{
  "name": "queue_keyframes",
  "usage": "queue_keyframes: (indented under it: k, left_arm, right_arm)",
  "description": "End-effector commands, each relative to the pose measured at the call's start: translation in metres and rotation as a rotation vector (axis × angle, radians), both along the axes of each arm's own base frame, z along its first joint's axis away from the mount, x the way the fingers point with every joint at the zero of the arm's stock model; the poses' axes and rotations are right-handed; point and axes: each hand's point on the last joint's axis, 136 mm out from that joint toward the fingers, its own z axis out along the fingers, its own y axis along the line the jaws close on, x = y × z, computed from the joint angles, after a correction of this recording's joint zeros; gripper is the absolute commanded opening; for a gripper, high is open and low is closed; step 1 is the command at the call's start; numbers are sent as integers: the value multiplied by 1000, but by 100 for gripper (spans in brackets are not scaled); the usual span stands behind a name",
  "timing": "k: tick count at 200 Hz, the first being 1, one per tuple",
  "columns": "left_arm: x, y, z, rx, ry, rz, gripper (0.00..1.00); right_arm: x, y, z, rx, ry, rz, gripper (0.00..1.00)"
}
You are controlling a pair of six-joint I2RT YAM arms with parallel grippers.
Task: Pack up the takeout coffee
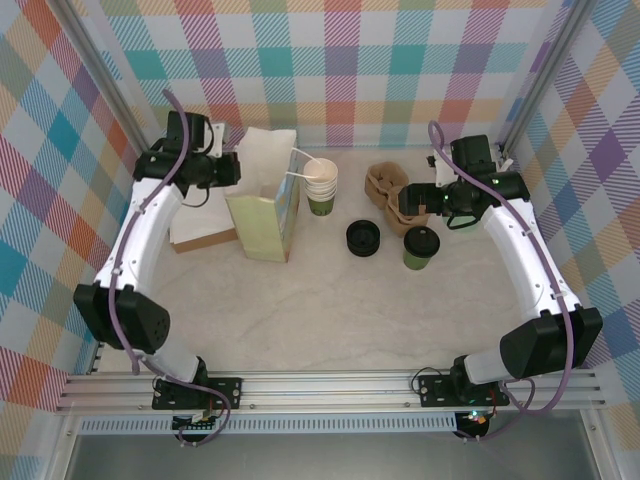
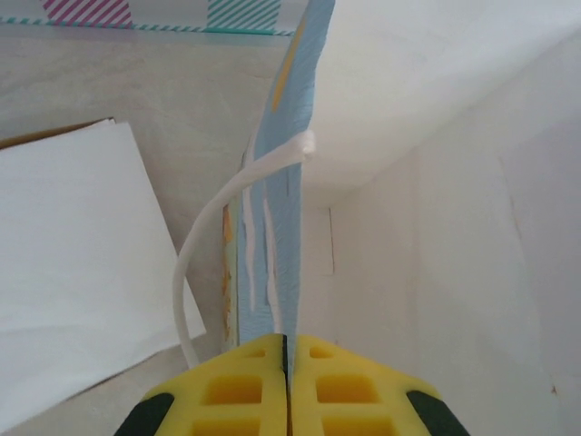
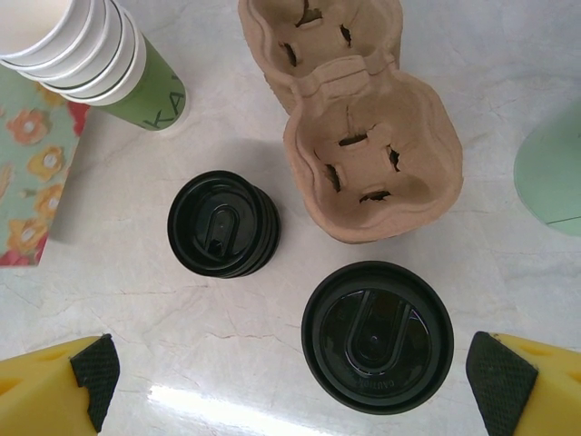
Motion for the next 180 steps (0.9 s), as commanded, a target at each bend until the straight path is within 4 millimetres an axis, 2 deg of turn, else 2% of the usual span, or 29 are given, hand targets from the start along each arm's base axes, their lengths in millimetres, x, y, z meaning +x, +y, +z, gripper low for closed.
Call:
queue_keyframes:
  k: [1,62,106,138,180]
  left_arm:
    - [-19,1,22,-77,-57,36,0]
    - [-83,-4,31,-159,-53,44,0]
    - [-118,-14,21,-195,-23,50,0]
    - [-128,-18,10,-183,-5,63,0]
    - [-120,-30,0,-176,-6,71,0]
  right_arm:
    - [4,-2,4,10,-18,-28,100]
    - [5,-2,0,14,1,-43,100]
    - [5,-1,-4,18,16,-41,100]
    - [7,2,-9,26,34,-37,100]
    - [10,4,-17,19,59,-21,99]
